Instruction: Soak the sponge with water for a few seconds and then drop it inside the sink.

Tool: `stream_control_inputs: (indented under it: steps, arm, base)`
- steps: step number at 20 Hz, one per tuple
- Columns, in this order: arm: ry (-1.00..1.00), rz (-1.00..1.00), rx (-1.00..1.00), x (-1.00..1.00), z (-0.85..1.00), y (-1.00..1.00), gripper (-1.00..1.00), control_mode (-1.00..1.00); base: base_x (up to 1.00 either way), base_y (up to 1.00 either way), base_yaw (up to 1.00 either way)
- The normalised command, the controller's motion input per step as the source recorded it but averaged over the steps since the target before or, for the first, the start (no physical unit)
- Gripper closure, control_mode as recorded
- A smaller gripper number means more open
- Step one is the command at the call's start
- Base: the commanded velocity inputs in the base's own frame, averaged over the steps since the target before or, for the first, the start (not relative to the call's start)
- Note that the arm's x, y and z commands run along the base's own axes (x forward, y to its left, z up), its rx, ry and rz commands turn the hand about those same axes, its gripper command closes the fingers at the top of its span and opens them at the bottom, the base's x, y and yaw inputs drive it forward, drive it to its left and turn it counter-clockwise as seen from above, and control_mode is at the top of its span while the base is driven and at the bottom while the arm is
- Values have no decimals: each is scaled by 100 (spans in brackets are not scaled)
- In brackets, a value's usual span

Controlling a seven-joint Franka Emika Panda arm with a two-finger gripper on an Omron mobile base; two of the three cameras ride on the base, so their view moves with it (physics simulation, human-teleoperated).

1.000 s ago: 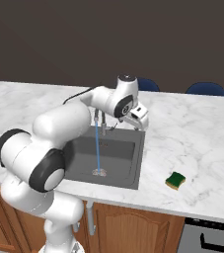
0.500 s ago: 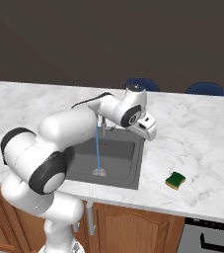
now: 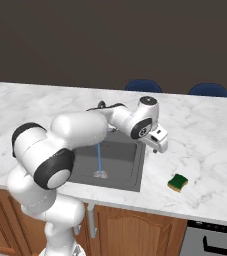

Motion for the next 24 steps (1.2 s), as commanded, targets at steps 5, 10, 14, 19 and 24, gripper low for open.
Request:
stream_control_inputs:
  steps: [5, 10, 14, 19, 24]
  arm:
    - [1, 0, 0, -22, -13, -43, -100, -100]
    - [1, 0, 0, -16, -2, -39, -100, -100]
    - [4, 0, 0, -16, -11, -42, -100, -100]
    - [6, 0, 0, -22, -21, -38, -100, -100]
    - [1, 0, 0, -20, -36, -26, -100, -100]
  base:
    - [0, 0, 0]
    - [0, 0, 0]
    - [0, 0, 0]
    - [0, 0, 0]
    - [0, 0, 0]
